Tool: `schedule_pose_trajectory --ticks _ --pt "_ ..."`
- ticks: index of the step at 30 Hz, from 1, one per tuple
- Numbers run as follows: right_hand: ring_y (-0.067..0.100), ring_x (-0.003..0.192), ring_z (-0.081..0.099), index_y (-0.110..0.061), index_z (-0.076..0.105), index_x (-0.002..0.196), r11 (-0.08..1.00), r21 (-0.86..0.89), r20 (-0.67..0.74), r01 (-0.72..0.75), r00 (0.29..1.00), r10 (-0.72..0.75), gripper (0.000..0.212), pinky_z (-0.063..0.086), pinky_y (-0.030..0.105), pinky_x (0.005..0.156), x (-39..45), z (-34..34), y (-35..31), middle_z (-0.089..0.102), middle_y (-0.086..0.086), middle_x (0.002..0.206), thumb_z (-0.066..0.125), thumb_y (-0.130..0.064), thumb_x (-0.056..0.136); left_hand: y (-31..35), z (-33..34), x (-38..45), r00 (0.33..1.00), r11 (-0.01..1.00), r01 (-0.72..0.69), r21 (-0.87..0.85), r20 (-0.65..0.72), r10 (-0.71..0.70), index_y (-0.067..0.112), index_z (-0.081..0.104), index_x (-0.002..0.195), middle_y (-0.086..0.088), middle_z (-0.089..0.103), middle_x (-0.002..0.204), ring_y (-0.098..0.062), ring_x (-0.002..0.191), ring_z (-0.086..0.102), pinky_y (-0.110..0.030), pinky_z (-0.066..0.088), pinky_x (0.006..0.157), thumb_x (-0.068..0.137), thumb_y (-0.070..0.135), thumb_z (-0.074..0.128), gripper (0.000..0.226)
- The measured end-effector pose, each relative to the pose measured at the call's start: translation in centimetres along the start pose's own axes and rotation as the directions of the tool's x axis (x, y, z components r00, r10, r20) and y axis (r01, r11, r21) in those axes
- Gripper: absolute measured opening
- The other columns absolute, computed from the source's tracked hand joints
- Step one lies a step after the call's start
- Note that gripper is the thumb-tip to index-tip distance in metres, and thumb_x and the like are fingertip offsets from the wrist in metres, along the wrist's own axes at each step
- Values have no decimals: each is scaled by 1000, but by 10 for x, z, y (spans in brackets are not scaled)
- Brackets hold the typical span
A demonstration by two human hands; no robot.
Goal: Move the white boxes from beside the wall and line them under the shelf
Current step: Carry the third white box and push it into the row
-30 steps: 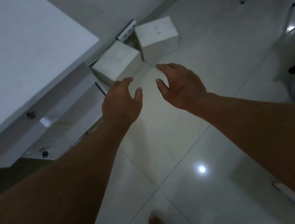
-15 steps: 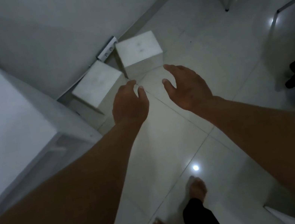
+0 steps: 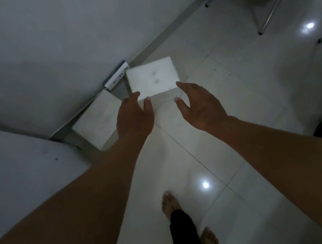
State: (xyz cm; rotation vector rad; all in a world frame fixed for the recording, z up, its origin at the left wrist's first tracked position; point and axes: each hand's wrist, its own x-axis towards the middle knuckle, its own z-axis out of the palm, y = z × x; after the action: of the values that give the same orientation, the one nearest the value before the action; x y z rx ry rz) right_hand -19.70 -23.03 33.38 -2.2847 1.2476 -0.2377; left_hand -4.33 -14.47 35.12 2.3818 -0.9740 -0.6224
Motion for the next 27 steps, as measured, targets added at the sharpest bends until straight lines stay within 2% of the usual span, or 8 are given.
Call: schedule_pose_trajectory --ticks 5,8,13,16,19,24,27 --pt "22 132 43 -19 40 147 1000 2 54 -26 998 26 51 36 37 108 74 -21 -11 47 3 145 46 -38 100 24 -17 59 999 999 38 10 23 -38 19 48 141 -8 53 138 -25 127 48 -35 37 103 100 43 43 48" --pt "23 129 47 -18 43 145 999 -18 56 44 998 -43 50 40 38 104 120 -25 -11 50 4 142 48 -37 99 36 -15 94 995 995 99 -19 20 -99 21 47 142 -6 51 141 -25 128 47 -38 39 105 100 44 42 48" --pt "22 127 47 -17 44 144 991 -37 132 130 983 -124 49 41 39 103 198 -28 1 51 3 141 47 -36 99 46 12 147 986 986 166 15 -17 -166 18 53 130 -8 60 128 -27 116 56 -38 47 96 91 57 24 62" --pt "23 127 47 -17 45 143 989 -42 172 144 976 -135 49 40 39 102 244 -20 11 51 4 141 47 -36 99 45 28 179 958 958 281 -53 -51 -283 17 50 139 -6 55 139 -25 127 49 -35 36 104 98 49 35 54" --pt "22 129 45 -20 42 145 988 -30 247 150 959 -138 50 39 38 103 273 -10 24 50 3 142 45 -39 99 44 40 201 930 932 349 -101 -87 -358 18 49 140 -6 53 140 -25 129 47 -34 34 105 99 42 44 48" --pt "18 132 42 -24 40 146 998 -9 269 65 961 -60 51 35 34 104 311 23 62 46 -2 146 42 -44 99 27 79 256 926 924 368 -101 -54 -374 20 49 140 -3 52 142 -22 129 48 -30 33 105 98 48 44 51" --pt "16 135 38 -23 39 147 998 43 229 -41 973 30 53 27 25 104 335 57 87 43 -2 148 41 -47 100 6 106 291 927 925 365 -103 -50 -371 21 49 140 0 53 142 -19 130 47 -28 31 104 97 51 45 53"
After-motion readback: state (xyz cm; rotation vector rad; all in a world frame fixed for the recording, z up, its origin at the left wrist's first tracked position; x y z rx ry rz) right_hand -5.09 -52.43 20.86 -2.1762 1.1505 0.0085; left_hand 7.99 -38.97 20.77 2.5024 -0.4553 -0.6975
